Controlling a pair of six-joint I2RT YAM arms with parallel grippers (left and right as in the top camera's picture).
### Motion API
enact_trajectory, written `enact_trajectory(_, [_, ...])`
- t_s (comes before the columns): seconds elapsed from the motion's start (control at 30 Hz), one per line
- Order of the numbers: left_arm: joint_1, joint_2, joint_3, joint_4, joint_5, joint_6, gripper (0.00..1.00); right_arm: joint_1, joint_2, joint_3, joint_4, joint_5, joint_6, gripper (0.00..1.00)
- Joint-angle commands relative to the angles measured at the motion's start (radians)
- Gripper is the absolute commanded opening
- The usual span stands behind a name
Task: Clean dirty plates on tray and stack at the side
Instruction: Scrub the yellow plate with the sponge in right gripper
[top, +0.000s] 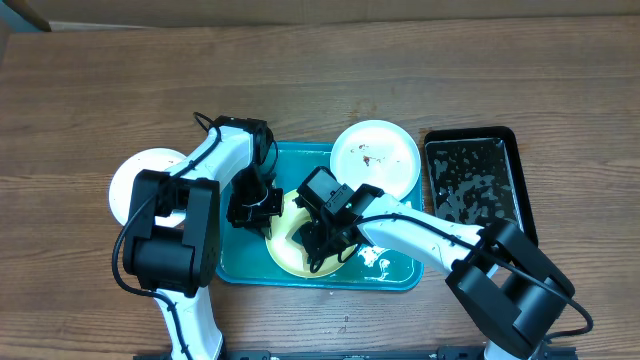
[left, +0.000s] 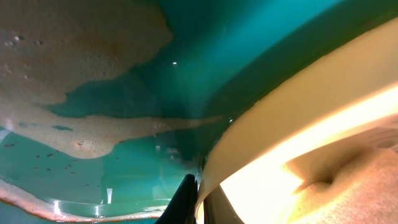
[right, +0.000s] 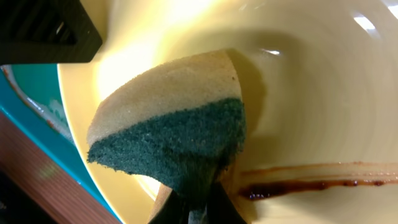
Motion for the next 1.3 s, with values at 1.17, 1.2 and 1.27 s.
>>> enact_trajectory(1.17, [-0.009, 0.012, -0.092, 0.063, -0.128, -0.037, 0.04, -0.157, 0.059, 0.012, -0.227, 0.422, 0.525, 0.04])
enact_trajectory(1.2, [-0.009, 0.012, -0.092, 0.063, -0.128, -0.037, 0.04, -0.157, 0.059, 0.012, -0.240, 0.427, 0.525, 0.04])
enact_trajectory(1.27, [-0.009, 0.012, -0.092, 0.062, -0.128, -0.037, 0.04, -0.157, 0.058, 0.013, -0.260, 0.434, 0.525, 0.04])
